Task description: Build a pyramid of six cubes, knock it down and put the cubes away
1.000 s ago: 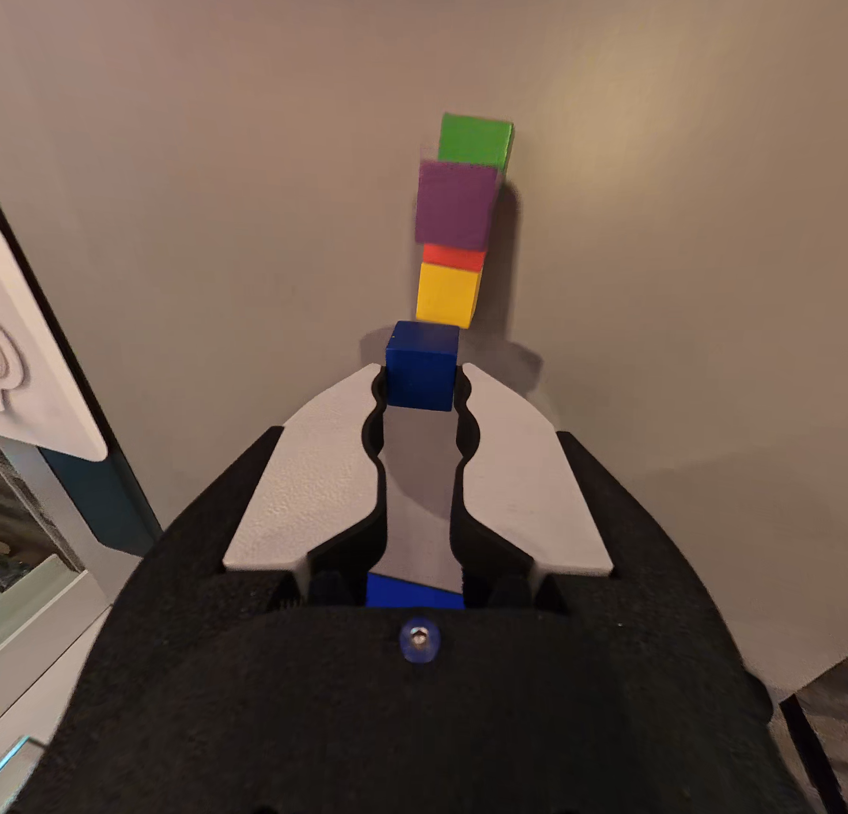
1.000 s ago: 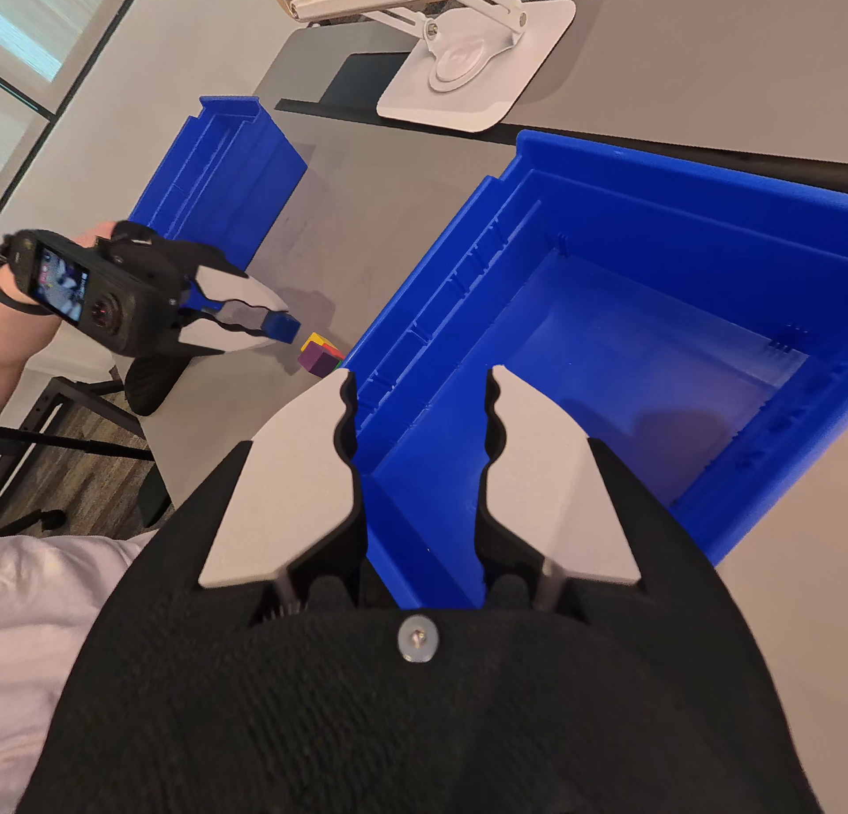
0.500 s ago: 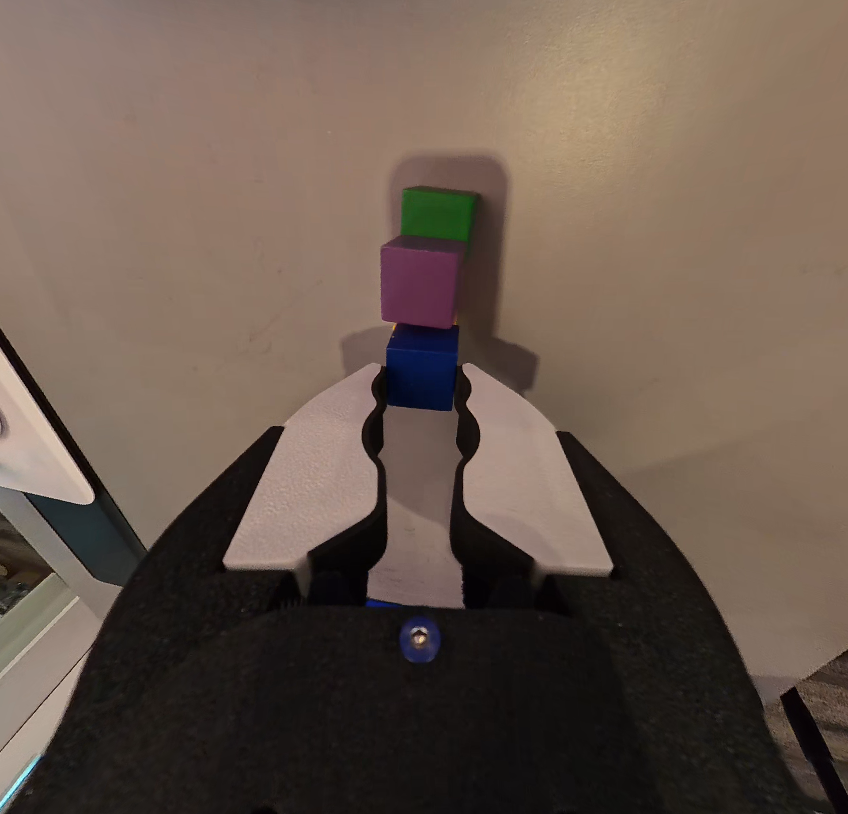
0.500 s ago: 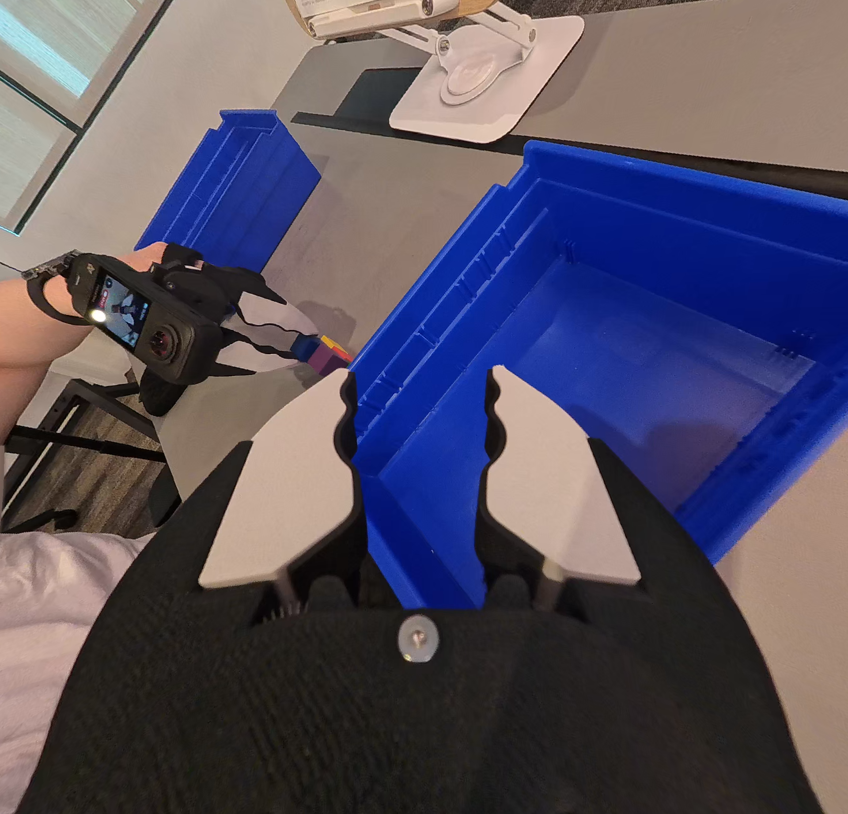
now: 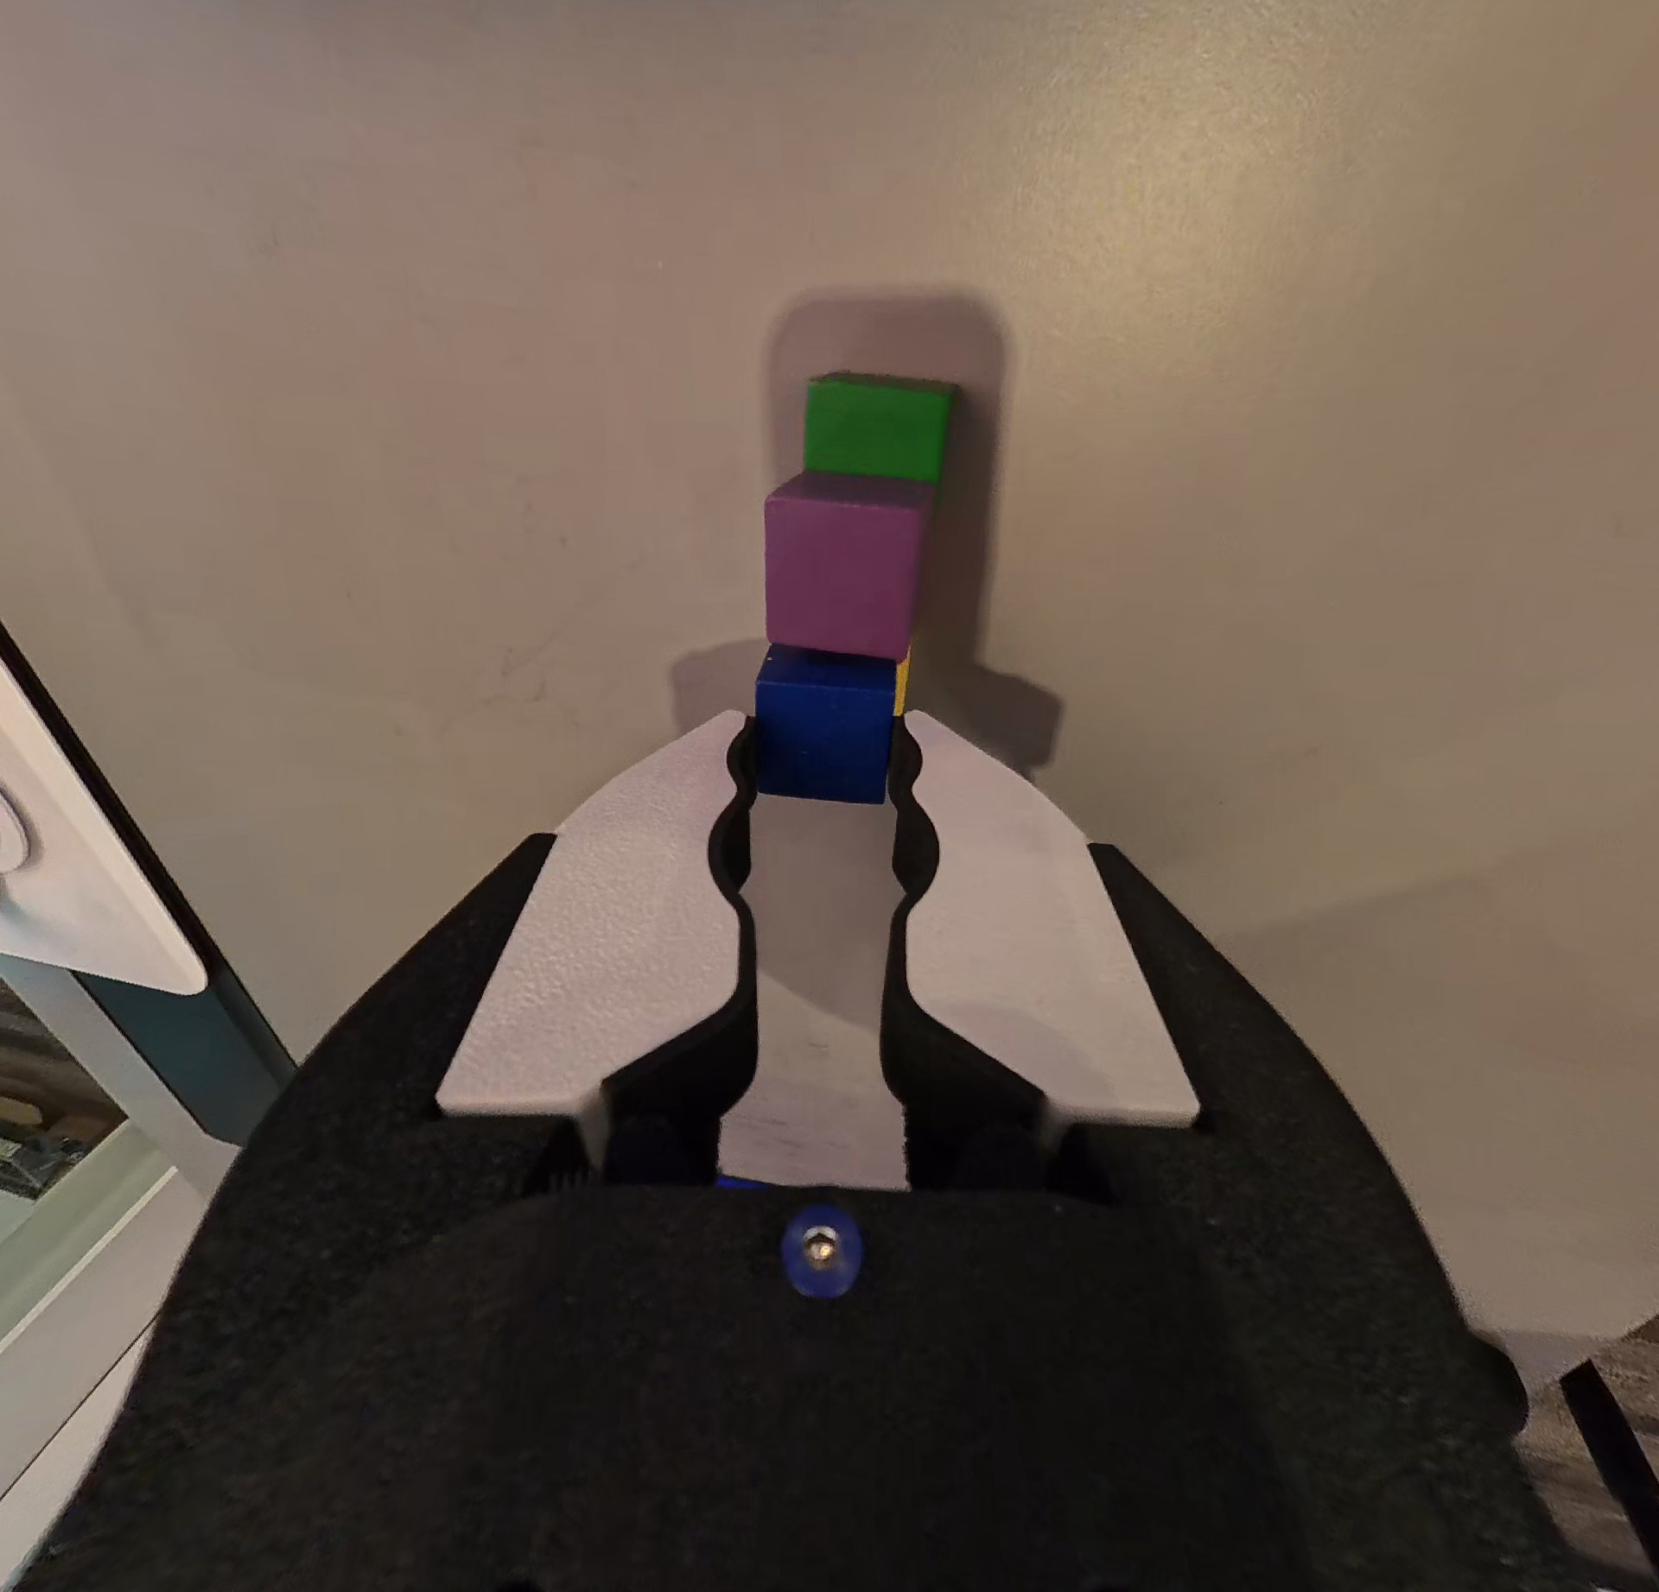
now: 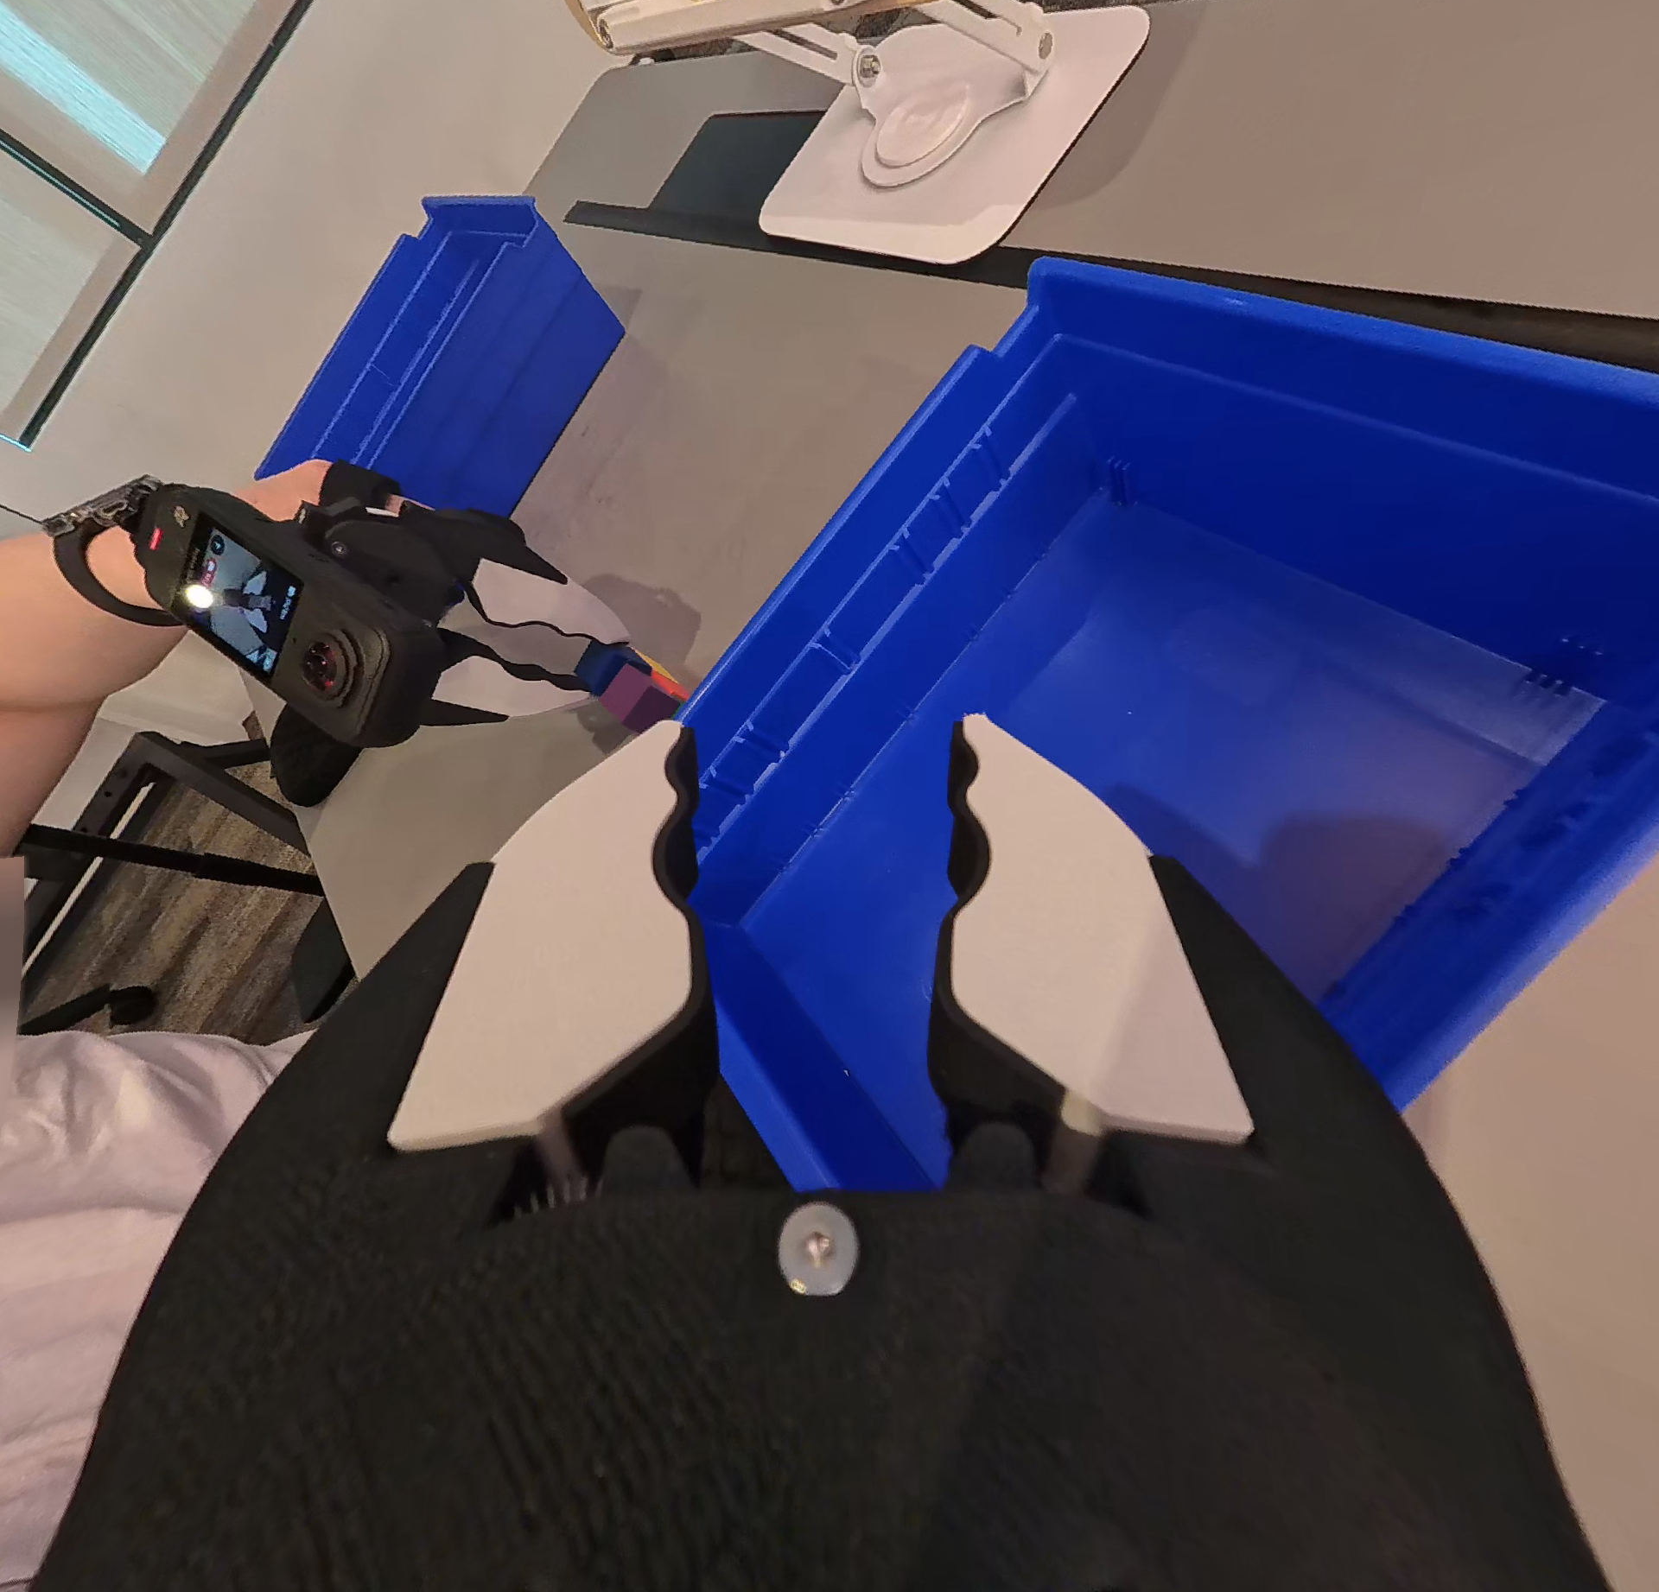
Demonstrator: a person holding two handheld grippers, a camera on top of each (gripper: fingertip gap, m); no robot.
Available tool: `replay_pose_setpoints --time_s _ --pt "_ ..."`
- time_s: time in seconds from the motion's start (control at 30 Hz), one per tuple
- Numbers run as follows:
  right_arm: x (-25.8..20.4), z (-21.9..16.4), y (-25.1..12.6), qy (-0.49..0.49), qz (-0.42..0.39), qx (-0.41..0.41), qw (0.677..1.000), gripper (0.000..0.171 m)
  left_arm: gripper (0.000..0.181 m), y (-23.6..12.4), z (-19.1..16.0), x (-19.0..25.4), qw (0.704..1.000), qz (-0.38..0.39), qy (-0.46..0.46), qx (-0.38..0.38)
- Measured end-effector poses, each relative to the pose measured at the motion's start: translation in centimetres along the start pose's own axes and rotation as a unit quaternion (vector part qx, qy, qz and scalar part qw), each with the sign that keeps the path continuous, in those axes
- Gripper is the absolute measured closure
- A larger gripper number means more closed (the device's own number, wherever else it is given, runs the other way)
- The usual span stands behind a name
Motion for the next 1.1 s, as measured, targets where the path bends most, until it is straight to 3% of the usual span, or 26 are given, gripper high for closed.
replay_pose_setpoints --time_s 0.7,0.8,1.1 --pt "0.2 -0.2 -0.1 0.005 0.005 0.000 1.000 0.116 0.153 0.1 0.5 0.2 1.000 -0.015 0.005 -0.002" --pt "0.2 -0.2 0.0 0.007 0.004 -0.001 1.000 0.116 0.147 0.1 0.5 0.0 1.000 -0.016 -0.001 -0.003" --pt "0.1 -0.4 0.3 0.003 0.005 -0.016 1.000 0.116 0.139 -3.3 0.0 0.3 0.999 0.000 0.005 0.038"
Point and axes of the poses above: each gripper's, where its closed fingertips meet, y out along the fingers, z out of its top, x = y × z across the jaws, the point moved 7 cm from there along -y, back along the fingers, and after that the axes turned 8 degrees about -z, right-handed, at the moved point
